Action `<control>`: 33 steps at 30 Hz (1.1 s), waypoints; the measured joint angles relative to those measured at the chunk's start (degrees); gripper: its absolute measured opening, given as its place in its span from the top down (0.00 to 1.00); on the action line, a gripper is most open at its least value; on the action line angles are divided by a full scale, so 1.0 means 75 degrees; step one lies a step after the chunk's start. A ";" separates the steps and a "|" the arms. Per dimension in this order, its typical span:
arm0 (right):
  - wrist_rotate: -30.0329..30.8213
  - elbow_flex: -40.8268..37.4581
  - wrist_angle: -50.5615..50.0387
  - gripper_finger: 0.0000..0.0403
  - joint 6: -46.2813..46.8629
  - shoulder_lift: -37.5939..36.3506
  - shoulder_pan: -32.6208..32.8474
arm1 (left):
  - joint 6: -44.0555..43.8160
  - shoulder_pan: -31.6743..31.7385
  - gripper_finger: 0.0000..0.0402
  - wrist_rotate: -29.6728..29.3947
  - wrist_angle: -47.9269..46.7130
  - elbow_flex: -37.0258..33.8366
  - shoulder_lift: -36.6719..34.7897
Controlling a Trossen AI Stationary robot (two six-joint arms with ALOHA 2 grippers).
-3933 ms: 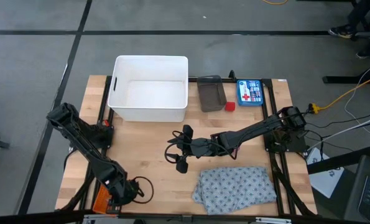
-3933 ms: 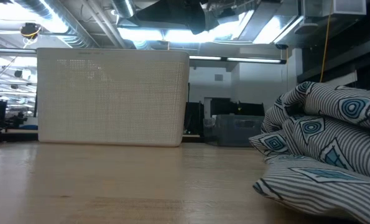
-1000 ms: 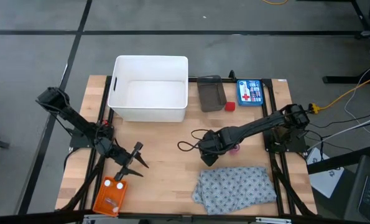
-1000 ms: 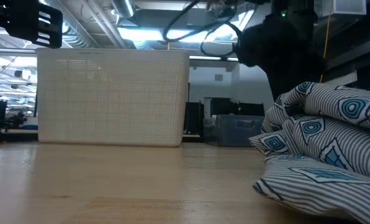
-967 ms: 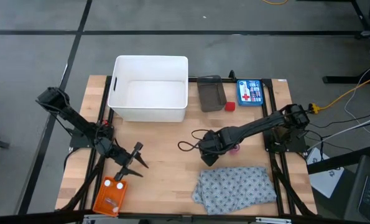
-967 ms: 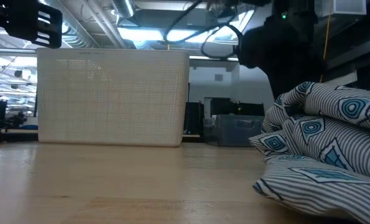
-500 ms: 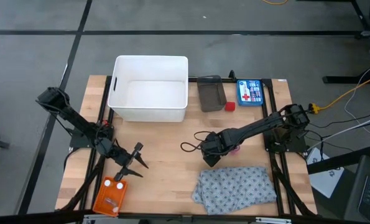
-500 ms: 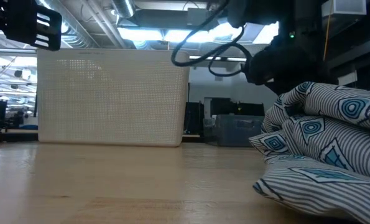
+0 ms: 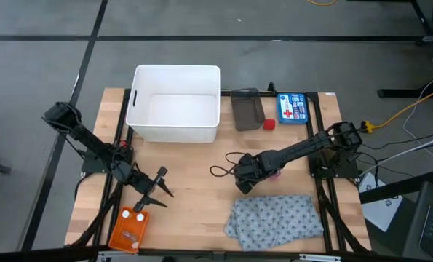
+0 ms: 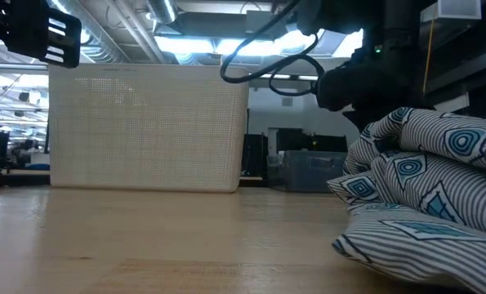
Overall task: Pick & place medical supplies in basket/bin
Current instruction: Put the black bandage into the black bin
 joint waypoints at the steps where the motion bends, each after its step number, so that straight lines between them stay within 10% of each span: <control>1: 0.0000 0.0000 0.0023 0.83 -0.0003 0.0000 -0.0003 | 0.0000 0.0000 0.53 0.0000 0.0000 0.0000 0.0000; 16: 0.0143 0.0134 0.0074 0.93 -0.0484 0.0003 -0.0216 | -0.0003 0.0003 0.53 0.0000 -0.0003 0.0000 0.0000; 33: 0.0674 0.3078 -0.1447 0.93 -0.2653 0.0003 -0.1530 | -0.0089 0.0038 0.53 -0.0003 -0.0193 0.0005 -0.0003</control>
